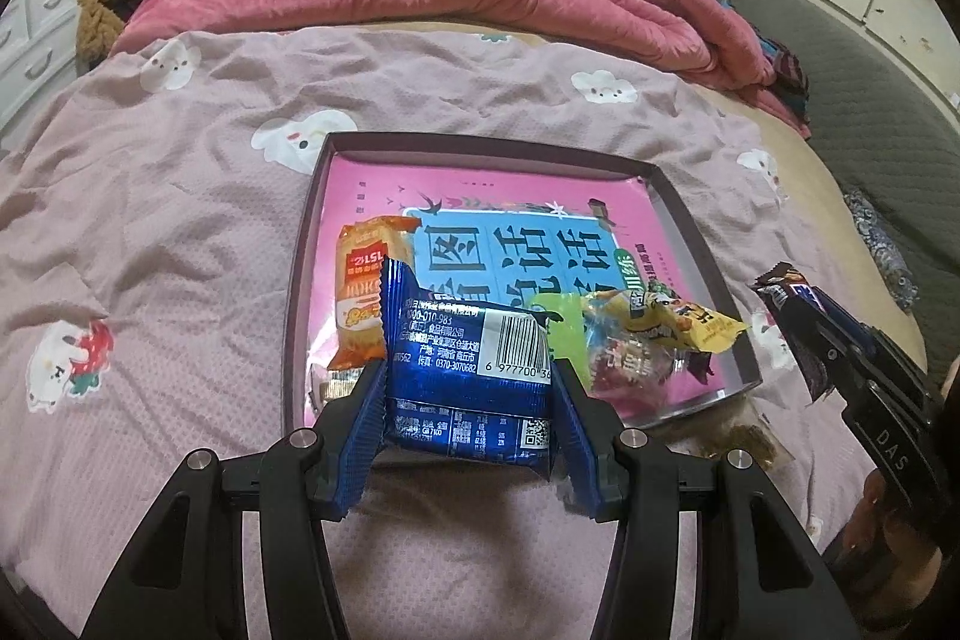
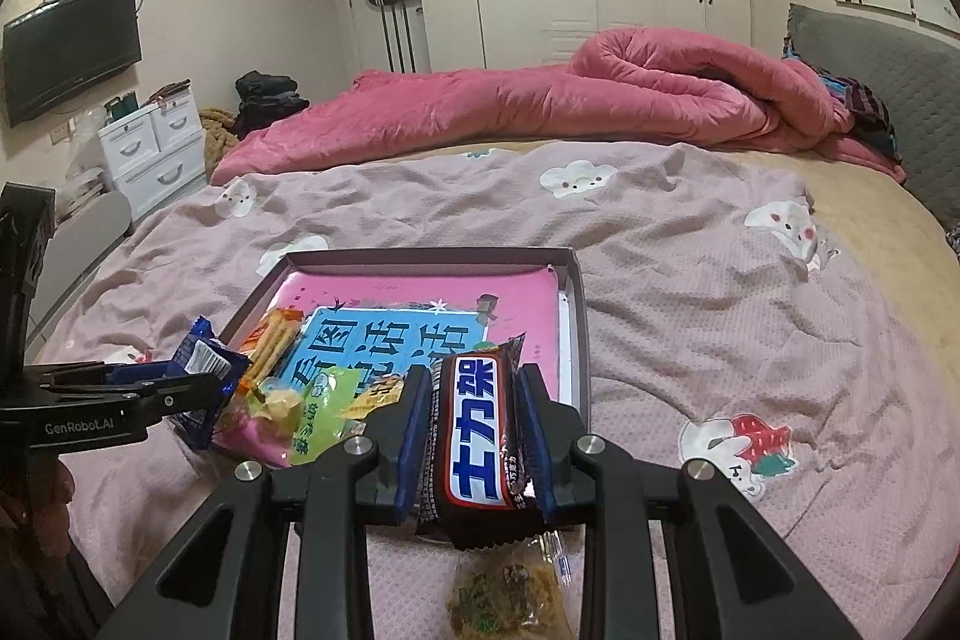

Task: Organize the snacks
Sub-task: 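Carry the blue biscuit over the tray with the left gripper while the right carries the chocolate bar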

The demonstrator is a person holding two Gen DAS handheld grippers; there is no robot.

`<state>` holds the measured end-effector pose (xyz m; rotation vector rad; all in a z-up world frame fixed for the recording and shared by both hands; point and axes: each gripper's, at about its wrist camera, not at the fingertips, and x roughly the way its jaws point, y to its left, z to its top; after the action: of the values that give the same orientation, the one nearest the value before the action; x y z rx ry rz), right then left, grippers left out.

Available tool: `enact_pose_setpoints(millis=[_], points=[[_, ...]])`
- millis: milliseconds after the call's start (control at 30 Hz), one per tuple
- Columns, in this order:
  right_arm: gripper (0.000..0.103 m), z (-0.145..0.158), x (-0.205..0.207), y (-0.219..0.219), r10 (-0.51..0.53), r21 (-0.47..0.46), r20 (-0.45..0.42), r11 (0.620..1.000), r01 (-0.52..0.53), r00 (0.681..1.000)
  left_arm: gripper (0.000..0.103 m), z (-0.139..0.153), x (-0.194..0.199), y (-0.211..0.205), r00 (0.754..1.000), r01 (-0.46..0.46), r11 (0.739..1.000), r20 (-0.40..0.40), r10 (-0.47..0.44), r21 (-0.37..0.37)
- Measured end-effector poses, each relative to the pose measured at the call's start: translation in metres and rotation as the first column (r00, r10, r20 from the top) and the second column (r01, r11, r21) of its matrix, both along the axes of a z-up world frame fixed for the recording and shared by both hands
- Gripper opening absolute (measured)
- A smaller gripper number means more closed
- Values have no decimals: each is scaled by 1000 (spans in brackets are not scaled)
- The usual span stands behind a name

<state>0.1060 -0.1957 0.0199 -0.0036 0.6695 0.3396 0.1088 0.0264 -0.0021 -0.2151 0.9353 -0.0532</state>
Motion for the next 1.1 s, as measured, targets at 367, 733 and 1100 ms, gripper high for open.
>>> enact_pose_setpoints(millis=[367, 733, 1100], points=[[30, -15, 13, 1, -18, -14, -31, 1000, 18, 999, 55, -10, 12, -6, 1000, 9, 1000, -17, -8, 17], [30, -31, 23, 3, -23, -25, -62, 999, 21, 998, 55, -19, 23, -12, 999, 21, 999, -34, -20, 32], [30, -43, 31, 7, -18, -26, -91, 1000, 16, 996, 55, -24, 29, -16, 999, 25, 999, -38, -23, 45]])
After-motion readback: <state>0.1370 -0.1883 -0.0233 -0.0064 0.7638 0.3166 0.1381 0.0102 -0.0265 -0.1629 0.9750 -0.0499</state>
